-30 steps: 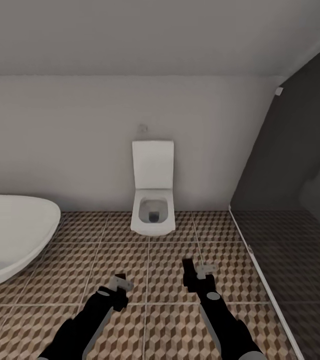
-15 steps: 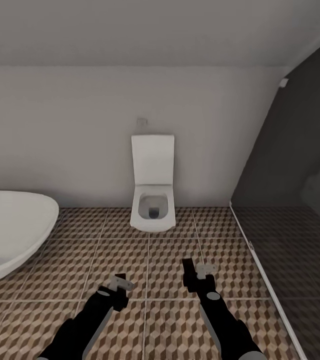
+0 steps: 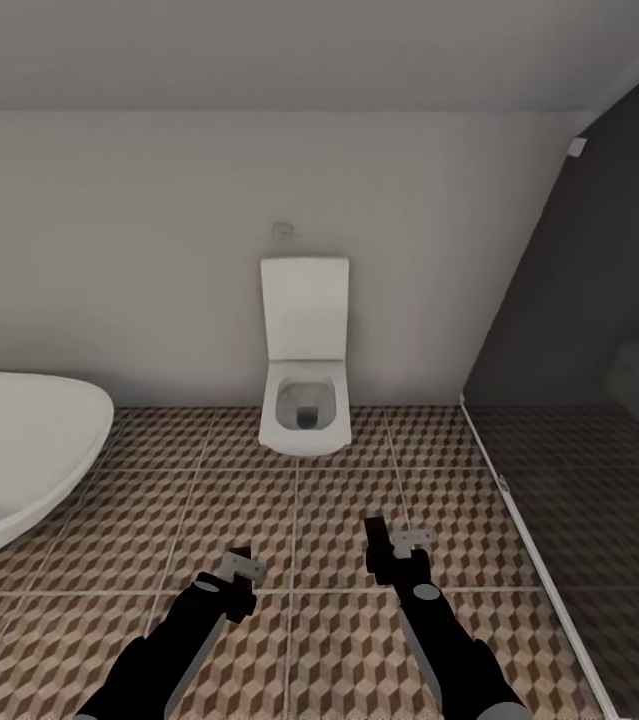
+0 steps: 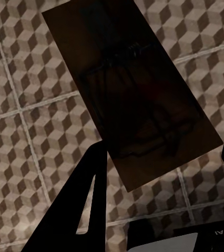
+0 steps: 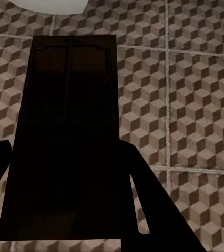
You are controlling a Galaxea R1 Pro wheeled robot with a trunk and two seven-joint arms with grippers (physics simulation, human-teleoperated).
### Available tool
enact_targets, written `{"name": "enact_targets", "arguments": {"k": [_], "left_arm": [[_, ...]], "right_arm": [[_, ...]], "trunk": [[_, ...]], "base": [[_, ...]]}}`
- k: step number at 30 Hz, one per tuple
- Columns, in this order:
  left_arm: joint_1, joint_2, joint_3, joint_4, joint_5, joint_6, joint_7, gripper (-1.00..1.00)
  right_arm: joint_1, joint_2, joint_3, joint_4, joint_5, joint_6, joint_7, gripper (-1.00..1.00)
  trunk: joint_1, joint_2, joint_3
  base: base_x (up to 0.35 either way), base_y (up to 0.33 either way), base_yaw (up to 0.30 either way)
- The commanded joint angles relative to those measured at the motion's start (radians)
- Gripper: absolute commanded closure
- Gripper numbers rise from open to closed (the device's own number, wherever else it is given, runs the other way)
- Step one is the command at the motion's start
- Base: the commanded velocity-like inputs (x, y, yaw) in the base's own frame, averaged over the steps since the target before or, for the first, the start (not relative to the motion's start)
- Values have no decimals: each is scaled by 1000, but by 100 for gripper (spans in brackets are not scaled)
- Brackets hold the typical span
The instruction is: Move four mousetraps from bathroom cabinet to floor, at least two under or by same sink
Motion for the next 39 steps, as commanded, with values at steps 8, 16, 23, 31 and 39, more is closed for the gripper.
{"name": "enact_targets", "arguments": {"k": [8, 16, 23, 31, 39], "left_arm": [[-1, 1, -4, -1, 5, 5, 8, 100], [-1, 1, -5, -1, 5, 5, 8, 100], [-1, 1, -6, -1, 5, 5, 8, 100], [-1, 1, -7, -5, 5, 5, 8, 100], [-1, 0, -6, -3, 5, 5, 8, 100]], "right_arm": [[0, 0, 3, -2, 8, 8, -7, 100], [0, 1, 3, -2, 8, 8, -7, 100], [0, 1, 3, -2, 8, 8, -7, 100], [0, 1, 3, -2, 8, 8, -7, 100], [0, 1, 3, -2, 8, 8, -7, 100]], "trunk": [[31, -57, -38], [61, -113, -76], [88, -162, -109], [96, -176, -127], [96, -176, -140]], "base": [[0, 0, 0], [0, 0, 0], [0, 0, 0], [0, 0, 0], [88, 54, 0]]}}
